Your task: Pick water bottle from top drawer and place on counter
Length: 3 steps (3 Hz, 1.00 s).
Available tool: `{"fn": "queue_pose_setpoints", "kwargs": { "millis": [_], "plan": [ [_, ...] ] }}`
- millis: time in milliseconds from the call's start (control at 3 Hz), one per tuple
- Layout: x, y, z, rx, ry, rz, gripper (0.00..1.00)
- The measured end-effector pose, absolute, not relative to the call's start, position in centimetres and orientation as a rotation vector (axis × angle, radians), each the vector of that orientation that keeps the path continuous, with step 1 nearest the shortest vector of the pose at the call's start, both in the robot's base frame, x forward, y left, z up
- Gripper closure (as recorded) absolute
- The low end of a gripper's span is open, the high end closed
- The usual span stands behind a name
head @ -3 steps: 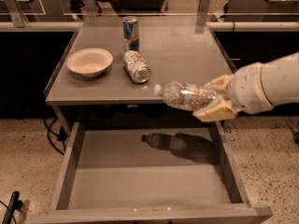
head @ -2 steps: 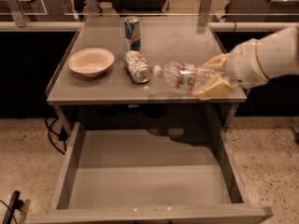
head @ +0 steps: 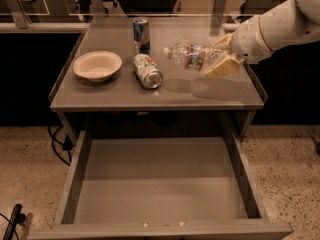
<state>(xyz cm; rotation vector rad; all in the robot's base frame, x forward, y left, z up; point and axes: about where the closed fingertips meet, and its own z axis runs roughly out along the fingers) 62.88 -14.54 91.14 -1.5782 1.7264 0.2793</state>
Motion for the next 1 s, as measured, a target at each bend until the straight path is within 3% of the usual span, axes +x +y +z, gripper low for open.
{"fn": "queue_pose_setpoints", "kwargs": {
  "millis": [1000],
  "plan": [
    [65.9, -15.6, 84.9, -1.561, 1.83, 0.387, 1.0]
  ]
}}
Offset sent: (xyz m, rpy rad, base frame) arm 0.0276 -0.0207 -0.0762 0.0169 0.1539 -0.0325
